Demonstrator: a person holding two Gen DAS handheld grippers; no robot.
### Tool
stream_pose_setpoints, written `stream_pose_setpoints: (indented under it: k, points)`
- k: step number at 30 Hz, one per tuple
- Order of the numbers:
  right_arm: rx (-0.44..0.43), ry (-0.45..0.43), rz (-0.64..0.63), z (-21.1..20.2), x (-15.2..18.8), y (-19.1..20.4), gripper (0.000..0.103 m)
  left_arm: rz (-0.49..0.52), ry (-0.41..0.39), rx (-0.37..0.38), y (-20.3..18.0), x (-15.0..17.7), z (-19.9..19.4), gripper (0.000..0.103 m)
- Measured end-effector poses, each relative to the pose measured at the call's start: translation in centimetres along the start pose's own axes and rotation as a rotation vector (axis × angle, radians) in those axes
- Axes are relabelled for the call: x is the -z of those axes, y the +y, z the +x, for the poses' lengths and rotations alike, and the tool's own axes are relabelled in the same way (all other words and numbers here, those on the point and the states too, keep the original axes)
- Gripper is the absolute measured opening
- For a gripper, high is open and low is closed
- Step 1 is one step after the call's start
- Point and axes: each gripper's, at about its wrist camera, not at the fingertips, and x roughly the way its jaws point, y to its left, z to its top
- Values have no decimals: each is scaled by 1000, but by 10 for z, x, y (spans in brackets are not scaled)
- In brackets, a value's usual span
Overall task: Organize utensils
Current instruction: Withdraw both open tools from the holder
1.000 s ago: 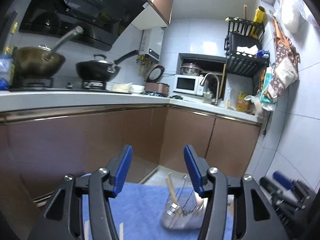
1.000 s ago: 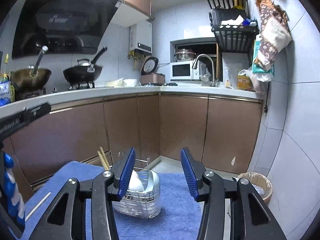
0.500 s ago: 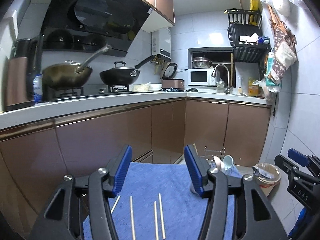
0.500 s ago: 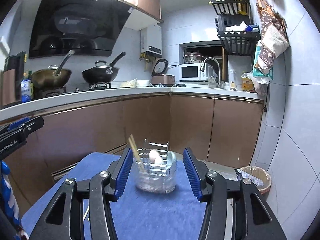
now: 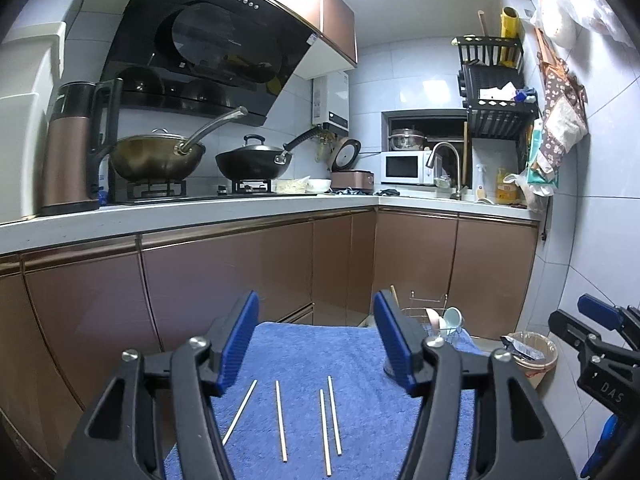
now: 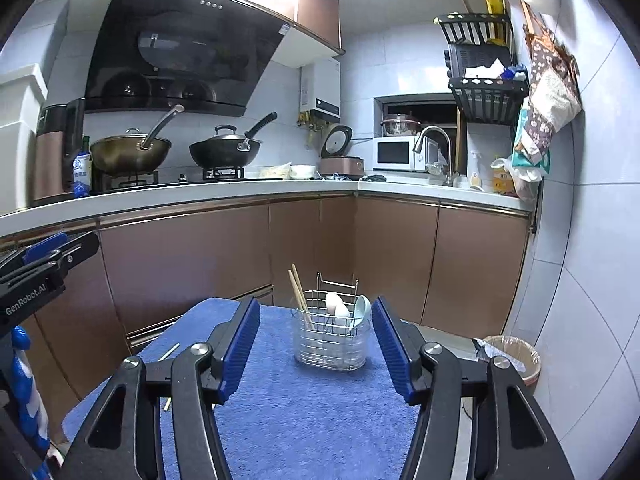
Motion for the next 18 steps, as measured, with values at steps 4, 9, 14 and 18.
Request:
stream_pose_setpoints:
  k: [4, 9, 14, 18]
  points:
    - [0, 0, -7, -5, 0, 5, 59, -1, -3, -9, 5, 1, -3, 62]
    - [-4, 5, -9, -3, 1, 9, 60, 0, 2, -26, 9, 3, -2, 64]
    - [-2, -1, 1, -2, 3, 8, 69, -1, 17, -46, 12, 7, 4, 65]
    - [-1, -3, 20, 3, 6, 6, 76, -4, 36, -55, 13, 12, 10, 65]
